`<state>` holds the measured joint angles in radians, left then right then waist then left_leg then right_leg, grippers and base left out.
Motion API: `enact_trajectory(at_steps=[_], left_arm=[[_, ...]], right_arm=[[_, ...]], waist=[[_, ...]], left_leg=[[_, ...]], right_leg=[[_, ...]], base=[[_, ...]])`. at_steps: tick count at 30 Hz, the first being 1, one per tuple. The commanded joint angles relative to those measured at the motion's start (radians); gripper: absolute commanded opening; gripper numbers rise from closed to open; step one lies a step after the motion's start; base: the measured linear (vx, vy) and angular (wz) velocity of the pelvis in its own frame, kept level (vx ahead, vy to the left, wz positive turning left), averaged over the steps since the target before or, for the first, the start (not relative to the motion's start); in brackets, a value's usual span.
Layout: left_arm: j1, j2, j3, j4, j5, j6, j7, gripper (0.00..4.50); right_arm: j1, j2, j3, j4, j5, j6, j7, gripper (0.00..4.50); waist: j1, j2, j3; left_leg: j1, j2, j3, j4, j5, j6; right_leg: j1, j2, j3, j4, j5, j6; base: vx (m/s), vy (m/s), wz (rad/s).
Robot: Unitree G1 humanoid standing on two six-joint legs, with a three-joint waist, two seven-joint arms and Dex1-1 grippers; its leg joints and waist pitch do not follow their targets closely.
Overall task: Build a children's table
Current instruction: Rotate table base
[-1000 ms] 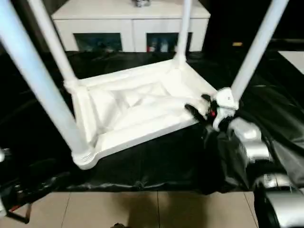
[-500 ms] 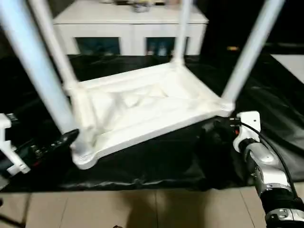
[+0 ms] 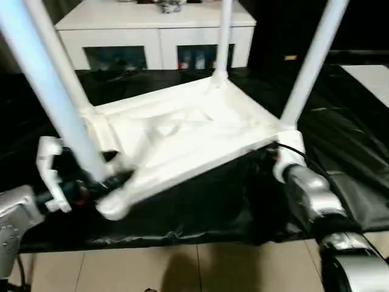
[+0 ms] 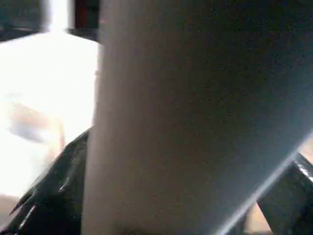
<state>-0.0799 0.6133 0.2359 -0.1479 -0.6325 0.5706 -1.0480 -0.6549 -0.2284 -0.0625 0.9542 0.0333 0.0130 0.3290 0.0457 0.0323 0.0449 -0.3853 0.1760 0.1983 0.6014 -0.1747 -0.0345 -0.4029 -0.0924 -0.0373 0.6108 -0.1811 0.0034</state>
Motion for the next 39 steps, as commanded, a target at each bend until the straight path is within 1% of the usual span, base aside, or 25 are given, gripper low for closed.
enact_trajectory(at_steps=[1,3,4,8,9,11,14,16,17,19,20,21,23,24,26,27,28,32,33,34,35,36,37,38,39], left_arm=[[-0.015,0.006,-0.048,-0.08,-0.043,0.039,-0.032,4.5],[-0.031,0.012,-0.082,-0.125,-0.067,0.063,-0.046,4.5],[-0.04,0.01,-0.096,-0.142,-0.075,0.07,-0.048,4.5],[-0.078,-0.003,-0.138,-0.191,-0.101,0.1,-0.051,4.5],[-0.082,-0.005,-0.141,-0.193,-0.102,0.103,-0.051,4.5],[-0.113,-0.018,-0.166,-0.195,-0.101,0.109,-0.049,4.5],[-0.18,-0.057,-0.233,-0.158,-0.077,0.101,-0.051,4.5],[-0.19,-0.065,-0.242,-0.15,-0.073,0.099,-0.05,4.5],[-0.216,-0.081,-0.266,-0.127,-0.06,0.09,-0.046,4.5],[-0.241,-0.097,-0.295,-0.099,-0.04,0.078,-0.051,4.5],[-0.255,-0.109,-0.306,-0.084,-0.032,0.071,-0.053,4.5],[-0.258,-0.111,-0.309,-0.081,-0.03,0.07,-0.053,4.5],[-0.294,-0.139,-0.332,-0.036,-0.01,0.054,-0.054,4.5],[-0.294,-0.139,-0.332,-0.036,-0.01,0.054,-0.054,4.5],[-0.334,-0.17,-0.364,0.012,0.018,0.029,-0.055,4.5],[-0.341,-0.177,-0.37,0.017,0.019,0.027,-0.056,4.5],[-0.354,-0.192,-0.384,0.028,0.023,0.024,-0.058,4.5],[-0.384,-0.227,-0.417,0.06,0.041,0.006,-0.065,4.5],[-0.403,-0.25,-0.437,0.083,0.055,-0.008,-0.067,4.5],[-0.407,-0.255,-0.44,0.087,0.058,-0.011,-0.067,4.5],[-0.415,-0.267,-0.451,0.097,0.062,-0.015,-0.07,4.5],[-0.423,-0.278,-0.462,0.107,0.069,-0.023,-0.075,4.5],[-0.431,-0.291,-0.47,0.12,0.077,-0.032,-0.074,4.5],[-0.437,-0.301,-0.474,0.13,0.085,-0.04,-0.075,4.5],[-0.445,-0.312,-0.481,0.145,0.094,-0.05,-0.077,4.5]], right_arm=[[-0.029,0.016,0.025,0.034,-0.016,-0.016,0.028,4.39],[-0.054,0.033,0.04,0.079,-0.029,-0.026,0.04,4.39],[-0.063,0.04,0.046,0.095,-0.032,-0.03,0.043,4.39],[-0.075,0.062,0.069,0.118,-0.042,-0.055,0.075,4.39],[-0.076,0.064,0.07,0.12,-0.042,-0.057,0.079,4.39],[-0.079,0.079,0.076,0.126,-0.043,-0.07,0.112,4.39],[-0.072,0.115,0.103,0.127,-0.045,-0.104,0.178,4.39],[-0.07,0.12,0.107,0.125,-0.046,-0.11,0.187,4.39],[-0.064,0.134,0.115,0.117,-0.044,-0.118,0.206,4.39],[-0.06,0.148,0.121,0.111,-0.041,-0.13,0.226,4.39],[-0.058,0.155,0.124,0.106,-0.039,-0.133,0.235,4.39],[-0.058,0.157,0.124,0.105,-0.038,-0.133,0.237,4.39],[-0.049,0.176,0.133,0.088,-0.034,-0.142,0.283,4.39],[-0.049,0.176,0.133,0.088,-0.034,-0.142,0.283,4.39],[-0.034,0.194,0.152,0.068,-0.033,-0.152,0.343,4.39],[-0.03,0.196,0.156,0.064,-0.033,-0.153,0.354,4.39],[-0.024,0.201,0.163,0.057,-0.033,-0.157,0.374,4.39],[-0.012,0.205,0.171,0.042,-0.028,-0.162,0.419,4.39],[-0.003,0.204,0.177,0.03,-0.025,-0.163,0.447,4.39],[-0.002,0.204,0.178,0.027,-0.024,-0.163,0.451,4.39],[0.003,0.203,0.18,0.02,-0.022,-0.162,0.465,4.39],[0.009,0.203,0.18,0.011,-0.019,-0.159,0.48,4.39],[0.015,0.203,0.181,0.002,-0.016,-0.157,0.493,4.39],[0.021,0.203,0.181,-0.006,-0.015,-0.154,0.503,4.39],[0.027,0.203,0.183,-0.016,-0.013,-0.153,0.515,4.39]], waist=[[0.0,0.017,-0.061],[0.0,0.009,-0.059],[0.0,0.012,-0.059],[-0.004,0.007,-0.056],[-0.007,0.003,-0.056],[-0.009,0.004,-0.057],[-0.011,0.006,-0.056],[-0.013,0.004,-0.057],[-0.019,0.004,-0.058],[-0.021,0.008,-0.058],[-0.022,0.01,-0.058],[-0.022,0.01,-0.059],[-0.026,0.006,-0.06],[-0.026,0.007,-0.06],[-0.028,0.006,-0.06],[-0.026,0.009,-0.06],[-0.029,0.004,-0.06],[-0.03,0.004,-0.06],[-0.029,0.01,-0.059],[-0.03,0.008,-0.059],[-0.028,0.014,-0.059],[-0.03,0.009,-0.059],[-0.029,0.014,-0.059],[-0.032,0.01,-0.059],[-0.033,0.014,-0.059]], left_leg=[[0.031,0.042,-0.017,-0.083,-0.337,-0.029],[0.029,0.041,-0.015,-0.082,-0.335,-0.026],[0.029,0.042,-0.015,-0.082,-0.339,-0.028],[0.026,0.042,-0.017,-0.083,-0.345,-0.037],[0.025,0.042,-0.017,-0.083,-0.347,-0.037],[0.026,0.041,-0.017,-0.081,-0.343,-0.037],[0.028,0.042,-0.017,-0.082,-0.353,-0.039],[0.024,0.042,-0.019,-0.084,-0.351,-0.04],[0.019,0.041,-0.021,-0.084,-0.337,-0.038],[0.026,0.041,-0.018,-0.081,-0.346,-0.034],[0.025,0.041,-0.019,-0.081,-0.348,-0.034],[0.028,0.042,-0.018,-0.081,-0.347,-0.033],[0.023,0.042,-0.019,-0.081,-0.337,-0.027],[0.026,0.042,-0.018,-0.08,-0.336,-0.025],[0.022,0.043,-0.019,-0.081,-0.333,-0.017],[0.026,0.044,-0.018,-0.079,-0.336,-0.016],[0.022,0.044,-0.019,-0.082,-0.331,-0.014],[0.022,0.045,-0.02,-0.081,-0.322,-0.006],[0.025,0.045,-0.019,-0.08,-0.332,-0.006],[0.024,0.044,-0.018,-0.08,-0.337,-0.006],[0.024,0.045,-0.02,-0.082,-0.342,-0.01],[0.024,0.045,-0.02,-0.083,-0.349,-0.01],[0.025,0.045,-0.021,-0.083,-0.354,-0.012],[0.022,0.046,-0.022,-0.084,-0.356,-0.011],[0.022,0.045,-0.023,-0.084,-0.359,-0.009]], right_leg=[[0.029,-0.028,0.023,-0.054,-0.141,-0.26],[0.03,-0.03,0.024,-0.055,-0.163,-0.26],[0.03,-0.033,0.025,-0.055,-0.173,-0.26],[0.031,-0.034,0.026,-0.059,-0.229,-0.239],[0.031,-0.035,0.027,-0.06,-0.239,-0.235],[0.031,-0.034,0.028,-0.061,-0.241,-0.233],[0.029,-0.033,0.028,-0.062,-0.245,-0.234],[0.032,-0.034,0.027,-0.061,-0.245,-0.232],[0.038,-0.036,0.027,-0.059,-0.228,-0.235],[0.031,-0.034,0.028,-0.063,-0.225,-0.243],[0.032,-0.035,0.028,-0.062,-0.226,-0.245],[0.032,-0.034,0.028,-0.062,-0.217,-0.249],[0.037,-0.035,0.026,-0.06,-0.2,-0.257],[0.035,-0.034,0.026,-0.06,-0.197,-0.259],[0.038,-0.035,0.025,-0.06,-0.192,-0.264],[0.034,-0.036,0.026,-0.06,-0.192,-0.265],[0.039,-0.036,0.026,-0.06,-0.19,-0.268],[0.039,-0.037,0.026,-0.061,-0.188,-0.274],[0.037,-0.038,0.026,-0.063,-0.195,-0.274],[0.037,-0.037,0.026,-0.064,-0.199,-0.274],[0.039,-0.039,0.026,-0.063,-0.205,-0.272],[0.04,-0.037,0.025,-0.066,-0.207,-0.268],[0.039,-0.038,0.025,-0.065,-0.207,-0.269],[0.041,-0.038,0.025,-0.066,-0.206,-0.268],[0.041,-0.039,0.024,-0.067,-0.206,-0.268]], base=[[0.0,0.0,0.0],[0.0,0.0,0.0],[0.0,0.0,0.0],[0.0,0.0,0.0],[0.0,0.0,0.0],[0.0,0.0,0.0],[0.0,0.0,0.0],[0.0,0.0,0.0],[0.0,0.0,0.0],[0.0,0.0,0.0],[0.0,0.0,0.0],[0.0,0.0,0.0],[0.0,0.0,0.0],[0.0,0.0,0.0],[0.0,0.0,0.0],[0.0,0.0,0.0],[0.0,0.0,0.0],[0.0,0.0,0.0],[0.0,0.0,0.0],[0.0,0.0,0.0],[0.0,0.0,0.0],[0.0,0.0,0.0],[0.0,0.0,0.0],[0.0,0.0,0.0],[0.0,0.0,0.0]])
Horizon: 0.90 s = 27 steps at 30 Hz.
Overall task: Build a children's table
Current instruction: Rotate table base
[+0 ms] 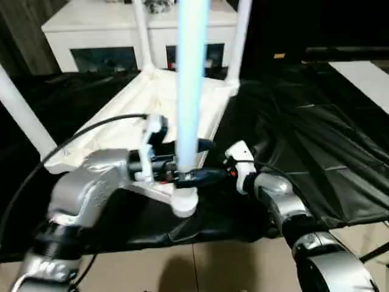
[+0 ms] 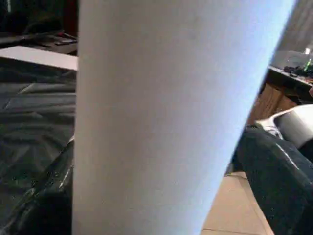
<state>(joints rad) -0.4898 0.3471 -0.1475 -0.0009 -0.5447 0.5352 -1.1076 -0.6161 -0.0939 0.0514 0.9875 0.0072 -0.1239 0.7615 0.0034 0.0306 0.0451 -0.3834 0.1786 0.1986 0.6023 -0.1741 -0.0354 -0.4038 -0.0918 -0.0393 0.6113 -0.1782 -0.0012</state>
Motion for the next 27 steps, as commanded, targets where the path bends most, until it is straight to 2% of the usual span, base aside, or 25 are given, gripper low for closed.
enact_trajectory(at_steps=[1,3,4,5,7,9,12,13,14,16,18,19,21,22,24,25,26,27], left_arm=[[-0.049,-0.063,-0.11,0.024,0.021,-0.03,-0.017,4.5],[-0.066,-0.084,-0.125,0.058,0.046,-0.055,-0.011,4.5],[-0.078,-0.101,-0.131,0.083,0.062,-0.071,-0.007,4.5],[-0.087,-0.112,-0.133,0.1,0.071,-0.081,-0.006,4.5],[-0.105,-0.139,-0.14,0.138,0.096,-0.112,0.005,4.5],[-0.119,-0.167,-0.15,0.171,0.124,-0.148,0.018,4.5],[-0.143,-0.212,-0.159,0.241,0.193,-0.233,0.082,4.5],[-0.161,-0.234,-0.161,0.292,0.25,-0.302,0.146,4.5],[-0.172,-0.247,-0.16,0.324,0.283,-0.338,0.178,4.5],[-0.176,-0.251,-0.158,0.337,0.295,-0.347,0.186,4.5],[-0.172,-0.243,-0.152,0.331,0.308,-0.366,0.17,4.5],[-0.171,-0.242,-0.151,0.327,0.307,-0.364,0.166,4.5],[-0.15,-0.212,-0.137,0.291,0.279,-0.331,0.095,4.5],[-0.143,-0.198,-0.135,0.279,0.268,-0.315,0.071,4.5],[-0.132,-0.162,-0.14,0.269,0.268,-0.312,0.029,4.5],[-0.129,-0.142,-0.146,0.27,0.275,-0.311,0.008,4.5],[-0.128,-0.139,-0.147,0.27,0.276,-0.311,0.005,4.5],[-0.124,-0.096,-0.161,0.28,0.299,-0.323,-0.032,4.5]], right_arm=[[-0.001,0.07,0.072,-0.064,0.017,-0.014,0.102,4.39],[0.012,0.071,0.076,-0.081,0.023,-0.013,0.125,4.39],[0.019,0.072,0.079,-0.093,0.027,-0.012,0.141,4.39],[0.024,0.072,0.081,-0.101,0.03,-0.012,0.151,4.39],[0.033,0.074,0.081,-0.119,0.041,-0.003,0.175,4.39],[0.04,0.073,0.081,-0.134,0.046,0.003,0.185,4.39],[0.039,0.059,0.075,-0.136,0.032,-0.008,0.164,4.39],[0.029,0.042,0.053,-0.127,0.026,-0.013,0.121,4.39],[0.02,0.023,0.036,-0.118,0.017,-0.02,0.079,4.39],[0.017,0.014,0.029,-0.115,0.014,-0.023,0.061,4.39],[0.018,-0.04,-0.012,-0.137,0.037,-0.018,0.054,4.39],[0.019,-0.045,-0.016,-0.141,0.04,-0.017,0.056,4.39],[0.034,-0.09,-0.034,-0.181,0.061,-0.002,0.087,4.39],[0.038,-0.102,-0.038,-0.191,0.064,0.001,0.095,4.39],[0.047,-0.127,-0.044,-0.206,0.066,0.004,0.113,4.39],[0.052,-0.138,-0.045,-0.212,0.064,0.004,0.121,4.39],[0.053,-0.139,-0.045,-0.213,0.063,0.004,0.123,4.39],[0.064,-0.159,-0.042,-0.228,0.061,0.003,0.139,4.39]], waist=[[0.009,0.014,-0.06],[0.01,0.013,-0.057],[0.01,0.018,-0.057],[0.009,0.014,-0.058],[0.009,0.017,-0.058],[0.007,0.016,-0.056],[0.007,0.014,-0.056],[0.01,0.016,-0.057],[0.008,0.013,-0.057],[0.008,0.012,-0.057],[0.008,0.013,-0.059],[0.009,0.013,-0.06],[0.014,0.017,-0.062],[0.015,0.013,-0.063],[0.023,0.016,-0.069],[0.021,0.015,-0.068],[0.027,0.021,-0.067],[0.03,0.022,-0.067]], left_leg=[[0.022,0.043,-0.022,-0.085,-0.363,-0.008],[0.024,0.043,-0.022,-0.086,-0.383,-0.007],[0.023,0.042,-0.023,-0.086,-0.387,-0.007],[0.023,0.043,-0.024,-0.087,-0.391,-0.009],[0.026,0.043,-0.024,-0.087,-0.406,-0.01],[0.021,0.044,-0.026,-0.09,-0.418,-0.011],[0.026,0.045,-0.028,-0.089,-0.438,-0.011],[0.028,0.044,-0.028,-0.087,-0.44,-0.013],[0.025,0.044,-0.031,-0.089,-0.444,-0.01],[0.025,0.044,-0.031,-0.089,-0.44,-0.01],[0.024,0.045,-0.031,-0.089,-0.435,-0.007],[0.023,0.045,-0.03,-0.088,-0.426,-0.004],[0.018,0.044,-0.027,-0.084,-0.379,0.021],[0.017,0.045,-0.026,-0.083,-0.359,0.028],[0.009,0.043,-0.022,-0.072,-0.256,0.073],[0.008,0.043,-0.019,-0.071,-0.234,0.089],[0.008,0.043,-0.018,-0.068,-0.207,0.108],[0.01,0.043,-0.016,-0.066,-0.203,0.117]], right_leg=[[0.041,-0.038,0.026,-0.069,-0.208,-0.266],[0.039,-0.038,0.026,-0.073,-0.227,-0.264],[0.039,-0.038,0.026,-0.072,-0.231,-0.262],[0.041,-0.039,0.026,-0.074,-0.23,-0.261],[0.038,-0.038,0.026,-0.076,-0.238,-0.26],[0.041,-0.04,0.025,-0.079,-0.255,-0.257],[0.036,-0.04,0.026,-0.085,-0.273,-0.251],[0.036,-0.042,0.026,-0.084,-0.272,-0.25],[0.038,-0.044,0.026,-0.086,-0.283,-0.238],[0.037,-0.045,0.026,-0.087,-0.285,-0.237],[0.038,-0.043,0.025,-0.087,-0.266,-0.243],[0.039,-0.044,0.026,-0.085,-0.249,-0.248],[0.045,-0.044,0.026,-0.08,-0.195,-0.267],[0.046,-0.044,0.026,-0.078,-0.175,-0.273],[0.054,-0.044,0.022,-0.064,-0.07,-0.301],[0.054,-0.042,0.023,-0.063,-0.045,-0.308],[0.053,-0.044,0.021,-0.061,-0.026,-0.315],[0.051,-0.044,0.019,-0.063,-0.032,-0.317]], base=[[0.0,0.0,0.0],[0.0,0.0,0.0],[0.0,0.0,0.0],[0.0,0.0,0.0],[0.0,0.0,0.0],[0.0,0.0,0.0],[0.0,0.0,0.0],[0.0,0.0,0.0],[0.0,0.0,0.0],[0.0,0.0,0.0],[0.0,0.0,0.0],[0.0,0.0,0.0],[0.0,0.0,0.0],[0.0,0.0,0.0],[0.0,0.0,0.0],[0.0,0.0,0.0],[0.0,0.0,0.0],[0.0,0.0,0.0]])
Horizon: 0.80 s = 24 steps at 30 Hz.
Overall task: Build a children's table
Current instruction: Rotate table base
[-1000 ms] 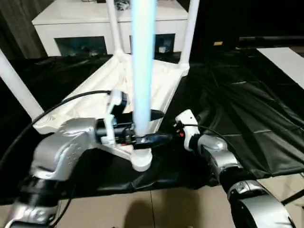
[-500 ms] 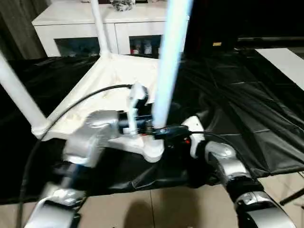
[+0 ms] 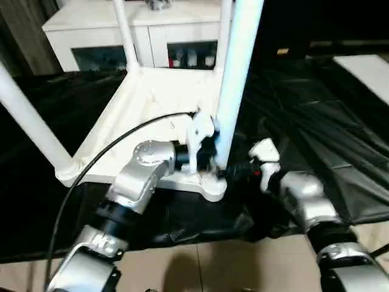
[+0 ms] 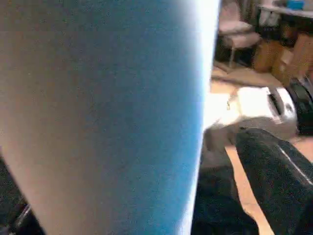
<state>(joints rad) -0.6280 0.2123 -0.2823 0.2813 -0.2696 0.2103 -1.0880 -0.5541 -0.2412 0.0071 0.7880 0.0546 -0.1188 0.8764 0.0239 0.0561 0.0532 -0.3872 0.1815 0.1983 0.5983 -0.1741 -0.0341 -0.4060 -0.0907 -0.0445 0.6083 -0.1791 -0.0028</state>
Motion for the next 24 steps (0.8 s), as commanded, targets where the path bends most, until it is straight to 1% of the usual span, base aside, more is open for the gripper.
enact_trajectory(at_steps=[1,2,3,4,5,6,7,8,9,10,11,12,13,15,16,17,18,19,20,21,22,23,24], left_arm=[[0.016,0.06,-0.032,0.003,0.032,0.003,-0.07,4.5],[0.018,0.094,-0.041,0.007,0.044,0.006,-0.101,4.5],[0.018,0.123,-0.048,0.012,0.055,0.009,-0.124,4.5],[0.016,0.144,-0.052,0.021,0.068,0.011,-0.137,4.5],[0.008,0.171,-0.059,0.054,0.102,-0.012,-0.143,4.5],[0.006,0.175,-0.06,0.059,0.107,-0.016,-0.143,4.5],[0.0,0.194,-0.068,0.082,0.129,-0.04,-0.147,4.5],[-0.005,0.204,-0.072,0.098,0.138,-0.048,-0.148,4.5],[-0.012,0.211,-0.074,0.119,0.146,-0.06,-0.15,4.5],[-0.03,0.213,-0.073,0.167,0.159,-0.08,-0.146,4.32],[-0.03,0.213,-0.073,0.167,0.159,-0.08,-0.146,4.32],[-0.042,0.209,-0.073,0.198,0.167,-0.099,-0.13,4.32],[-0.048,0.207,-0.073,0.213,0.172,-0.108,-0.122,4.21],[-0.049,0.206,-0.073,0.218,0.173,-0.111,-0.12,4.05],[-0.065,0.204,-0.082,0.267,0.199,-0.157,-0.096,3.89],[-0.09,0.201,-0.1,0.358,0.245,-0.229,-0.083,3.78],[-0.096,0.199,-0.105,0.387,0.255,-0.242,-0.087,3.72],[-0.096,0.199,-0.105,0.387,0.255,-0.242,-0.087,3.67],[-0.099,0.197,-0.105,0.404,0.259,-0.248,-0.094,3.57],[-0.106,0.197,-0.113,0.432,0.268,-0.262,-0.118,3.45],[-0.107,0.197,-0.115,0.437,0.27,-0.264,-0.122,3.35],[-0.109,0.197,-0.119,0.45,0.277,-0.28,-0.123,3.35],[-0.113,0.196,-0.124,0.463,0.284,-0.293,-0.127,3.22]], right_arm=[[0.008,-0.022,0.004,-0.037,0.012,-0.003,0.031,4.39],[0.016,-0.035,0.008,-0.049,0.01,-0.005,0.041,4.39],[0.022,-0.045,0.01,-0.058,0.009,-0.006,0.046,4.39],[0.028,-0.054,0.011,-0.069,0.009,-0.004,0.049,4.39],[0.036,-0.069,0.015,-0.089,0.01,-0.002,0.059,4.39],[0.038,-0.071,0.016,-0.091,0.01,-0.001,0.061,4.39],[0.046,-0.083,0.019,-0.111,0.01,0.006,0.069,4.39],[0.051,-0.093,0.022,-0.123,0.006,0.009,0.076,4.39],[0.054,-0.104,0.026,-0.131,0.0,0.008,0.083,4.39],[0.06,-0.128,0.032,-0.141,-0.013,0.004,0.094,4.47],[0.06,-0.128,0.032,-0.141,-0.013,0.004,0.094,4.47],[0.063,-0.14,0.035,-0.147,-0.018,0.003,0.1,4.47],[0.066,-0.145,0.037,-0.151,-0.021,0.003,0.103,4.5],[0.066,-0.146,0.037,-0.152,-0.021,0.003,0.104,4.5],[0.075,-0.162,0.046,-0.168,-0.026,0.006,0.122,4.5],[0.099,-0.195,0.07,-0.211,-0.03,0.016,0.167,4.5],[0.11,-0.208,0.081,-0.229,-0.032,0.02,0.189,4.5],[0.11,-0.208,0.081,-0.229,-0.032,0.02,0.189,4.5],[0.118,-0.215,0.087,-0.244,-0.033,0.025,0.202,4.5],[0.135,-0.233,0.102,-0.278,-0.027,0.041,0.234,4.5],[0.139,-0.237,0.106,-0.286,-0.026,0.045,0.242,4.5],[0.147,-0.245,0.113,-0.305,-0.022,0.053,0.259,4.5],[0.154,-0.254,0.12,-0.324,-0.017,0.061,0.274,4.5]], waist=[[0.012,0.001,-0.074],[0.016,0.0,-0.073],[0.022,0.005,-0.072],[0.022,0.008,-0.071],[0.022,0.012,-0.07],[0.023,0.011,-0.068],[0.024,0.018,-0.068],[0.024,0.016,-0.068],[0.026,0.018,-0.068],[0.025,0.018,-0.067],[0.026,0.018,-0.068],[0.028,0.019,-0.067],[0.029,0.019,-0.068],[0.031,0.019,-0.07],[0.031,0.024,-0.07],[0.032,0.023,-0.07],[0.034,0.02,-0.073],[0.034,0.017,-0.072],[0.036,0.017,-0.073],[0.036,0.02,-0.073],[0.035,0.018,-0.072],[0.036,0.019,-0.072],[0.036,0.019,-0.071]], left_leg=[[0.015,0.042,-0.016,-0.063,-0.209,0.114],[0.018,0.043,-0.015,-0.064,-0.22,0.108],[0.02,0.043,-0.017,-0.066,-0.23,0.098],[0.021,0.044,-0.016,-0.067,-0.237,0.09],[0.023,0.043,-0.017,-0.069,-0.252,0.074],[0.026,0.043,-0.016,-0.07,-0.268,0.063],[0.026,0.043,-0.017,-0.071,-0.275,0.055],[0.026,0.043,-0.018,-0.074,-0.299,0.042],[0.026,0.043,-0.019,-0.075,-0.302,0.038],[0.027,0.042,-0.019,-0.076,-0.311,0.034],[0.028,0.041,-0.018,-0.074,-0.315,0.033],[0.028,0.04,-0.018,-0.074,-0.322,0.03],[0.028,0.041,-0.018,-0.074,-0.321,0.029],[0.024,0.04,-0.02,-0.073,-0.303,0.033],[0.024,0.041,-0.02,-0.072,-0.3,0.035],[0.024,0.037,-0.02,-0.069,-0.293,0.047],[0.022,0.036,-0.019,-0.067,-0.277,0.058],[0.018,0.036,-0.02,-0.067,-0.265,0.065],[0.017,0.036,-0.019,-0.065,-0.249,0.074],[0.015,0.037,-0.02,-0.065,-0.246,0.079],[0.015,0.036,-0.02,-0.064,-0.248,0.083],[0.016,0.039,-0.021,-0.066,-0.259,0.085],[0.017,0.041,-0.021,-0.067,-0.271,0.083]], right_leg=[[0.053,-0.046,0.025,-0.059,-0.044,-0.316],[0.051,-0.044,0.024,-0.062,-0.079,-0.309],[0.05,-0.043,0.024,-0.063,-0.112,-0.3],[0.048,-0.042,0.024,-0.063,-0.126,-0.296],[0.047,-0.041,0.024,-0.064,-0.152,-0.29],[0.045,-0.04,0.025,-0.069,-0.166,-0.282],[0.045,-0.041,0.026,-0.066,-0.171,-0.281],[0.045,-0.041,0.025,-0.068,-0.182,-0.273],[0.046,-0.042,0.026,-0.067,-0.183,-0.273],[0.044,-0.041,0.026,-0.069,-0.189,-0.27],[0.043,-0.041,0.026,-0.07,-0.193,-0.27],[0.044,-0.042,0.028,-0.072,-0.197,-0.271],[0.045,-0.045,0.029,-0.07,-0.196,-0.272],[0.048,-0.047,0.028,-0.069,-0.182,-0.273],[0.047,-0.047,0.028,-0.068,-0.175,-0.275],[0.048,-0.043,0.027,-0.073,-0.161,-0.266],[0.053,-0.044,0.028,-0.069,-0.135,-0.262],[0.055,-0.045,0.027,-0.069,-0.126,-0.261],[0.055,-0.048,0.026,-0.068,-0.119,-0.267],[0.055,-0.05,0.026,-0.069,-0.13,-0.272],[0.056,-0.048,0.025,-0.071,-0.139,-0.271],[0.054,-0.049,0.025,-0.072,-0.158,-0.271],[0.053,-0.049,0.026,-0.074,-0.174,-0.268]], base=[[0.0,0.0,0.0],[0.0,0.0,0.0],[0.0,0.0,0.0],[0.0,0.0,0.0],[0.0,0.0,0.0],[0.0,0.0,0.0],[0.0,0.0,0.0],[0.0,0.0,0.0],[0.0,0.0,0.0],[0.0,0.0,0.0],[0.0,0.0,0.0],[0.0,0.0,0.0],[0.0,0.0,0.0],[0.0,0.0,0.0],[0.0,0.0,0.0],[0.0,0.0,0.0],[0.0,0.0,0.0],[0.0,0.0,0.0],[0.0,0.0,0.0],[0.0,0.0,0.0],[0.0,0.0,0.0],[0.0,0.0,0.0],[0.0,0.0,0.0]])
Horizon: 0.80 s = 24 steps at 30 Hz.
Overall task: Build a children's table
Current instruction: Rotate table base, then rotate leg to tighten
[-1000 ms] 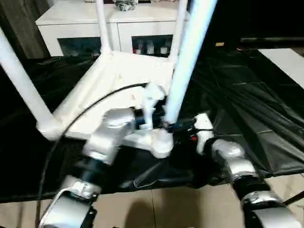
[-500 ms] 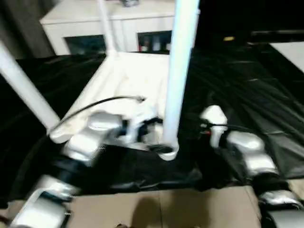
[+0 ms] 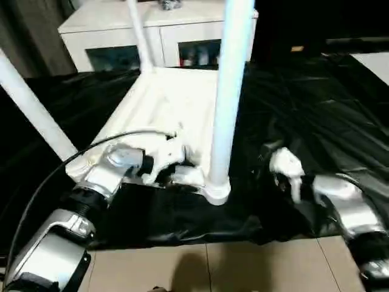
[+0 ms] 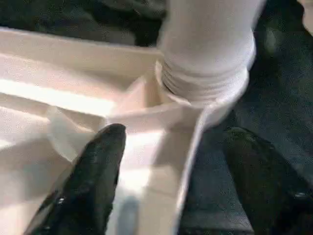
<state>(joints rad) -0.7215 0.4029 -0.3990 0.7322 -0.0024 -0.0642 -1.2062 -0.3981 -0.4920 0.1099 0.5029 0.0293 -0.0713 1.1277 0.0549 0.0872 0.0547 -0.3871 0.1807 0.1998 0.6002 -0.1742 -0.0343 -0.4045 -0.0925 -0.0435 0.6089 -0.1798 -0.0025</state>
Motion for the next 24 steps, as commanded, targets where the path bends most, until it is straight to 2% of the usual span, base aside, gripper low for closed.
enact_trajectory(at_steps=[1,2,4,8,11,14,15,17,20,22,24], left_arm=[[-0.019,0.006,-0.008,0.012,0.017,-0.018,-0.009,3.22],[-0.026,0.004,-0.013,0.036,0.029,-0.042,-0.004,2.99],[-0.036,-0.001,-0.018,0.069,0.041,-0.073,-0.001,2.85],[-0.053,-0.011,-0.022,0.127,0.064,-0.119,0.004,2.51],[-0.07,-0.019,-0.027,0.181,0.088,-0.158,0.014,2.35],[-0.076,-0.019,-0.032,0.197,0.098,-0.167,0.02,2.14],[-0.087,-0.017,-0.052,0.234,0.135,-0.165,0.044,2.03],[-0.091,-0.021,-0.051,0.261,0.146,-0.163,0.062,1.9],[-0.093,-0.028,-0.044,0.272,0.145,-0.165,0.068,1.8],[-0.093,-0.035,-0.036,0.28,0.142,-0.16,0.073,1.57],[-0.074,-0.064,-0.005,0.289,0.117,-0.134,0.074,1.41]], right_arm=[[-0.002,-0.003,0.017,-0.039,0.008,0.013,0.023,4.5],[0.004,-0.011,0.024,-0.065,0.018,0.026,0.042,4.5],[0.011,-0.02,0.032,-0.099,0.032,0.045,0.064,4.5],[0.026,-0.034,0.048,-0.164,0.059,0.086,0.107,4.5],[0.043,-0.044,0.06,-0.226,0.078,0.129,0.136,4.5],[0.048,-0.047,0.063,-0.242,0.081,0.14,0.14,4.5],[0.05,-0.046,0.067,-0.25,0.078,0.14,0.138,4.5],[0.048,-0.044,0.067,-0.252,0.075,0.138,0.131,4.5],[0.047,-0.044,0.067,-0.256,0.078,0.141,0.126,4.5],[0.047,-0.045,0.067,-0.26,0.08,0.145,0.123,4.5],[0.052,-0.045,0.068,-0.267,0.079,0.15,0.113,4.5]], waist=[[0.005,-0.01,-0.072],[0.004,-0.011,-0.072],[0.005,-0.011,-0.07],[0.008,-0.01,-0.072],[0.011,-0.011,-0.073],[0.011,-0.012,-0.073],[0.012,-0.006,-0.072],[0.009,-0.009,-0.071],[0.01,-0.009,-0.072],[0.011,-0.011,-0.072],[0.01,-0.013,-0.071]], left_leg=[[0.018,0.043,-0.023,-0.07,-0.275,0.08],[0.018,0.044,-0.023,-0.071,-0.284,0.074],[0.022,0.044,-0.023,-0.073,-0.31,0.067],[0.021,0.046,-0.024,-0.074,-0.298,0.064],[0.018,0.045,-0.025,-0.072,-0.282,0.075],[0.019,0.045,-0.024,-0.072,-0.284,0.073],[0.02,0.047,-0.026,-0.073,-0.291,0.066],[0.02,0.045,-0.026,-0.074,-0.306,0.055],[0.02,0.045,-0.026,-0.073,-0.297,0.055],[0.02,0.044,-0.025,-0.073,-0.295,0.058],[0.019,0.043,-0.025,-0.073,-0.293,0.061]], right_leg=[[0.05,-0.049,0.025,-0.073,-0.18,-0.269],[0.049,-0.048,0.025,-0.074,-0.19,-0.271],[0.047,-0.047,0.026,-0.079,-0.218,-0.263],[0.048,-0.049,0.027,-0.074,-0.19,-0.267],[0.05,-0.049,0.027,-0.072,-0.156,-0.269],[0.049,-0.05,0.026,-0.075,-0.17,-0.269],[0.048,-0.051,0.027,-0.074,-0.182,-0.268],[0.048,-0.052,0.027,-0.077,-0.2,-0.259],[0.049,-0.052,0.027,-0.077,-0.195,-0.263],[0.049,-0.053,0.027,-0.077,-0.193,-0.266],[0.049,-0.052,0.026,-0.079,-0.203,-0.265]], base=[[0.0,0.0,0.0],[0.0,0.0,0.0],[0.0,0.0,0.0],[0.0,0.0,0.0],[0.0,0.0,0.0],[0.0,0.0,0.0],[0.0,0.0,0.0],[0.0,0.0,0.0],[0.0,0.0,0.0],[0.0,0.0,0.0],[0.0,0.0,0.0]])
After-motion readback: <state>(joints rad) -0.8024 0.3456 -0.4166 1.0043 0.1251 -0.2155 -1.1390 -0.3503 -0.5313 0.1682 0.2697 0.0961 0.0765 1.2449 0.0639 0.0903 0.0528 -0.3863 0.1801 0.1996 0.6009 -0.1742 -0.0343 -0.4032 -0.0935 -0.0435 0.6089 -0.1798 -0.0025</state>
